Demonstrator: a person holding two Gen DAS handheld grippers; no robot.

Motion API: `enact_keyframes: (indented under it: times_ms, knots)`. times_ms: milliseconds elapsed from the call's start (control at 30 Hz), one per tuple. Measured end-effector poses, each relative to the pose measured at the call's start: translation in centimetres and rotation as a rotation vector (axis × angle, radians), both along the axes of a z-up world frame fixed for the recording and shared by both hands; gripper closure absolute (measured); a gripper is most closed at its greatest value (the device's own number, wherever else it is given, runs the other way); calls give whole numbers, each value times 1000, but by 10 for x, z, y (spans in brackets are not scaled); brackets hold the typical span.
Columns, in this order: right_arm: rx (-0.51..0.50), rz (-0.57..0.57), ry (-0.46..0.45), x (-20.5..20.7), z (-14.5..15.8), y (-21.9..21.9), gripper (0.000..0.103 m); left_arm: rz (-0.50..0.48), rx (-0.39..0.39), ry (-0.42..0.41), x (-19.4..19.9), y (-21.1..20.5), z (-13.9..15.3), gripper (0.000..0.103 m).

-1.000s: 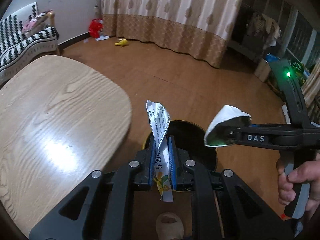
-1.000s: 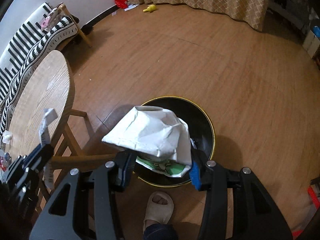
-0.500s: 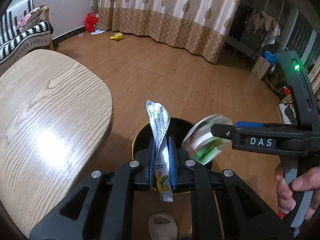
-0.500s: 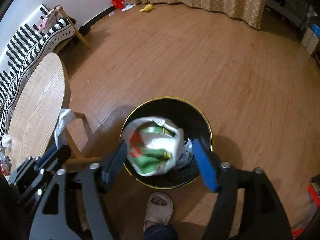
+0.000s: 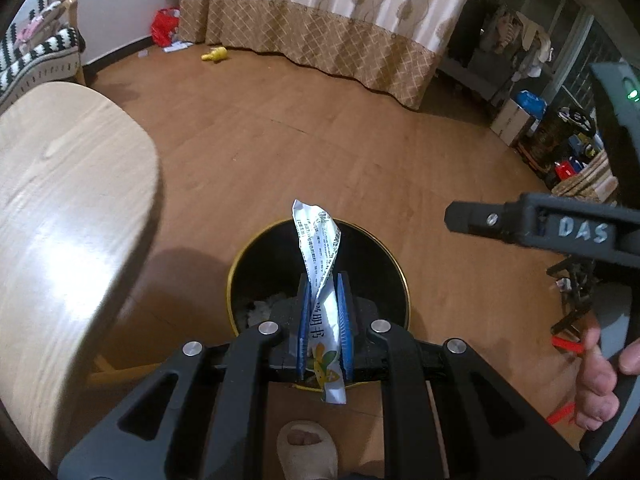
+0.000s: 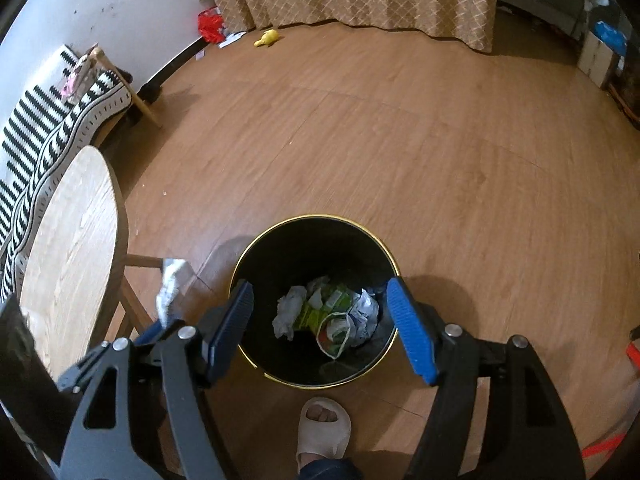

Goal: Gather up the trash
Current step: 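Carry both items over the bin and open both tools to drop them, then swing both open tools back toward the table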

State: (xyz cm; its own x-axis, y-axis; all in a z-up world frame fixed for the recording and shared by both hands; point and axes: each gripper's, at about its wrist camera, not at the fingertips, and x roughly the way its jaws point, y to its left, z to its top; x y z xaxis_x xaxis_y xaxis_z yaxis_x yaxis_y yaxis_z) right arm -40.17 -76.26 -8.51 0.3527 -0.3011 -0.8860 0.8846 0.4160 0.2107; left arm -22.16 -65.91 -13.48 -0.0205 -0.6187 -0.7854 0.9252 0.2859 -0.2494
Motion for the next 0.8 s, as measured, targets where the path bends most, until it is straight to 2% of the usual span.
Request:
enact_keyframes:
  times_ms: [167,233,267,300,367,467,600,700,800]
  knots:
    - [1,-39,-34,-6,7,-4,35,-14,4,29,-5,-12,-12,90]
    - [-8,-59,-44,-8,12,-5,34,-17,9,37,-6,-17,-16,87]
    - [-16,-68,-52,-10,15,-6,31,-13,14,39,-7,-20,-18,76]
    - [-21,-74,-59,-11,17,-6,31,-9,13,49,-7,-21,-19,56]
    - [-20,-77,-72,-12,19,-5,30,5,-3,60,-6,-19,-18,35]
    - [-22,-79,-81,-11,22,-3,30,4,-13,42,-6,-14,-11,31]
    - [-38,-75,-109,-7,32,3,27,25,-35,17,5,10,10,21]
    - [-50,-24,-124,13,40,16,25,65,-56,-25,20,36,32,10]
    - [-61,74,-119,50,47,40,21,137,-72,-95,46,80,57,9]
